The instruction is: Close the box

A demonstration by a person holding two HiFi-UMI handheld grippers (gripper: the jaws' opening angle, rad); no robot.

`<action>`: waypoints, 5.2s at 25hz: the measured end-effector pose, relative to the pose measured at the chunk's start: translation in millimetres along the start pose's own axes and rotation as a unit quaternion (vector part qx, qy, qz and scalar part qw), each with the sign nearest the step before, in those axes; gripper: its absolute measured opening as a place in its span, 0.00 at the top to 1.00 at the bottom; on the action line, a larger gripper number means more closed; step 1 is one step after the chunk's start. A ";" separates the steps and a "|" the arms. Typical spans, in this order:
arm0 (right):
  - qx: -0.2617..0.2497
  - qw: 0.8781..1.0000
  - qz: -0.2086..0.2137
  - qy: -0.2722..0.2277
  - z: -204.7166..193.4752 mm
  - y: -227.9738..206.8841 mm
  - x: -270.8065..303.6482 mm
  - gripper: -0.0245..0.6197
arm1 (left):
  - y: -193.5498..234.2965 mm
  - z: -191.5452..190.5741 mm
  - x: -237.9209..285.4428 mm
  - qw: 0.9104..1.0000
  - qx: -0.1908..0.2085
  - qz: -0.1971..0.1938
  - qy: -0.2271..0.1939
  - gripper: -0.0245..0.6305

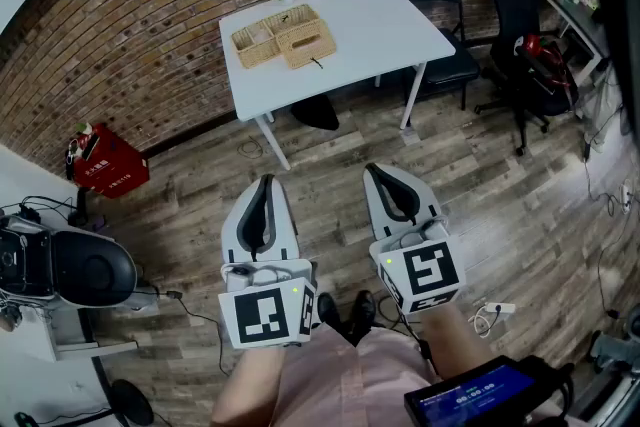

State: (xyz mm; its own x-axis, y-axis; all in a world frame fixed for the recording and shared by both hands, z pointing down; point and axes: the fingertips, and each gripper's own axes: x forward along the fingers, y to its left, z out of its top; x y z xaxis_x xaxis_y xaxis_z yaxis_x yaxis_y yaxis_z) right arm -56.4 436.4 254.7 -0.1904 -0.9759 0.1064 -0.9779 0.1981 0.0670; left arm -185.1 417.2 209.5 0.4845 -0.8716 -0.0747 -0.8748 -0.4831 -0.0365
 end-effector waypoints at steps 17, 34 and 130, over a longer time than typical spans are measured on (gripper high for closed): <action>0.013 0.999 0.034 -0.017 -7.4 -37.6 -10.5 0.68 | -31.3 -9.6 5.8 1.000 0.002 0.021 0.010 0.94; -0.011 0.999 0.014 0.032 -35.7 -85.8 147.8 0.67 | 43.0 -64.2 151.0 0.999 -0.027 0.008 0.027 0.74; 0.014 0.932 0.277 0.232 -226.0 -225.5 513.9 0.61 | 109.7 -325.7 484.6 0.963 -0.127 0.071 0.228 0.54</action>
State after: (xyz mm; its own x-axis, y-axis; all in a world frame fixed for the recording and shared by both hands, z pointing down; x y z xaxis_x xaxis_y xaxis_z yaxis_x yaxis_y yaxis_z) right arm 85.8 -89.2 518.5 -0.6156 -0.5782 0.5355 -0.7433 0.6518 -0.1507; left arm -44.9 -85.2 493.8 0.3627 -0.8479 0.3866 -0.9309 -0.3109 0.1916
